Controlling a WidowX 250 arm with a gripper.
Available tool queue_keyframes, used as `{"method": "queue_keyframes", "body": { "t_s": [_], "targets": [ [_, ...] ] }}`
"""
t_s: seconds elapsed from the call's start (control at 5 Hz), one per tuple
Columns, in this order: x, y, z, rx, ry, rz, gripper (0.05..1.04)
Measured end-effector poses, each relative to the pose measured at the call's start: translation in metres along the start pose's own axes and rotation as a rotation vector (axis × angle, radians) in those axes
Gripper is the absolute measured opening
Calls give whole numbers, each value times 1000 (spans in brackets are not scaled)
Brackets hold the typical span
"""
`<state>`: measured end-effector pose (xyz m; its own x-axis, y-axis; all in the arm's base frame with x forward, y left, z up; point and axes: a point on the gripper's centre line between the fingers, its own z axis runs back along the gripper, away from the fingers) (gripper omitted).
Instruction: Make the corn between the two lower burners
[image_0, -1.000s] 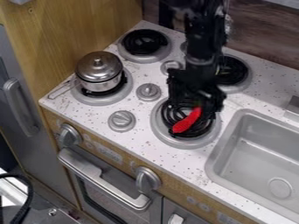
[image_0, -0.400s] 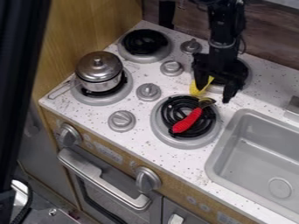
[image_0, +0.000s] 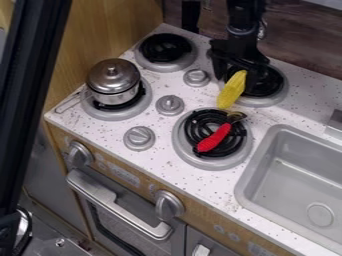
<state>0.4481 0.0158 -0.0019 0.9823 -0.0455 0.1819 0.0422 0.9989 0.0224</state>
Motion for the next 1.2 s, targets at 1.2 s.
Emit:
{"method": "queue_keyframes", "body": {
  "t_s": [1.2],
  "targets": [
    [-11,2,-61,-81,127,84,964]
  ]
}}
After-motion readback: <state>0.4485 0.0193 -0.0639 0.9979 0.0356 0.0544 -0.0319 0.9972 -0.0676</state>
